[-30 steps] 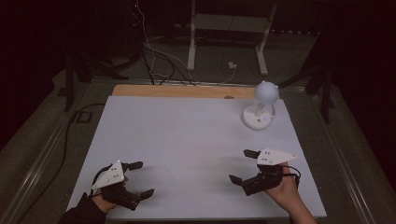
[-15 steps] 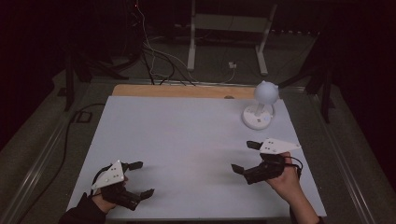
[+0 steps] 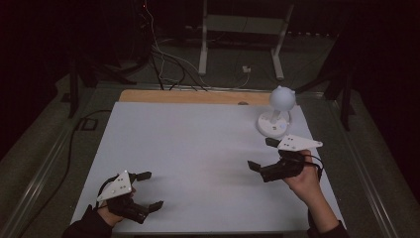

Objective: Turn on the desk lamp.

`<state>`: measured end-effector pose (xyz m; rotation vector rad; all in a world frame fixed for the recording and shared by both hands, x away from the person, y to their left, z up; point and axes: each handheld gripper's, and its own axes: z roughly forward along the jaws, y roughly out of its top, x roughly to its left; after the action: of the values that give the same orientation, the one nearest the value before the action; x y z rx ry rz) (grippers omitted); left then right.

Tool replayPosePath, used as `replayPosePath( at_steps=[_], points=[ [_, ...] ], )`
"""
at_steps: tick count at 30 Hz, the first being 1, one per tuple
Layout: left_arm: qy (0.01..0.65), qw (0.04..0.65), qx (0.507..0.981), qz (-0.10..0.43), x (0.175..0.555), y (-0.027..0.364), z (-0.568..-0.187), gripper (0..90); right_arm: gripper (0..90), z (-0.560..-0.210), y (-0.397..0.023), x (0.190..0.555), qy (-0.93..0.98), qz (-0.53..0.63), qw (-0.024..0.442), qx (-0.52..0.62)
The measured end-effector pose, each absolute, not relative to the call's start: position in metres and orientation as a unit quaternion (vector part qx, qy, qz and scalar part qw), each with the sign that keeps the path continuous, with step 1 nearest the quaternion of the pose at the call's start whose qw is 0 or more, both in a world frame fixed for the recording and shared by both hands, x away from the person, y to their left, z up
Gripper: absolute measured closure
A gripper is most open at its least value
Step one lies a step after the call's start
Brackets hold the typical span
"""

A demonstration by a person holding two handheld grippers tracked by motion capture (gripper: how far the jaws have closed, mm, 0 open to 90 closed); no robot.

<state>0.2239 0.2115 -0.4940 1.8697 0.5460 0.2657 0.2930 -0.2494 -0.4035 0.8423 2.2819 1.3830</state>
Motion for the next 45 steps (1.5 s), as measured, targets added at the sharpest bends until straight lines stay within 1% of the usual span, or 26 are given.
replayPosePath(
  at_steps=[8,27,34,35,45],
  points=[
    [0.232,0.554,0.792,0.111,0.224,0.211,-0.494,0.2,0.0,-0.400,-0.251,0.307,0.794,0.484,0.191,0.313],
    [0.231,0.552,0.794,0.110,0.224,0.211,-0.495,0.3,0.0,-0.407,-0.262,0.353,0.760,0.459,0.243,0.392],
    [0.230,0.553,0.793,0.111,0.224,0.211,-0.494,0.2,0.0,-0.415,-0.266,0.371,0.742,0.455,0.258,0.420],
    [0.230,0.554,0.792,0.110,0.224,0.211,-0.494,0.2,0.0,-0.418,-0.266,0.376,0.739,0.447,0.268,0.426],
    [0.230,0.553,0.793,0.110,0.224,0.211,-0.494,0.3,0.0,-0.433,-0.270,0.395,0.714,0.429,0.278,0.478]
  ],
)
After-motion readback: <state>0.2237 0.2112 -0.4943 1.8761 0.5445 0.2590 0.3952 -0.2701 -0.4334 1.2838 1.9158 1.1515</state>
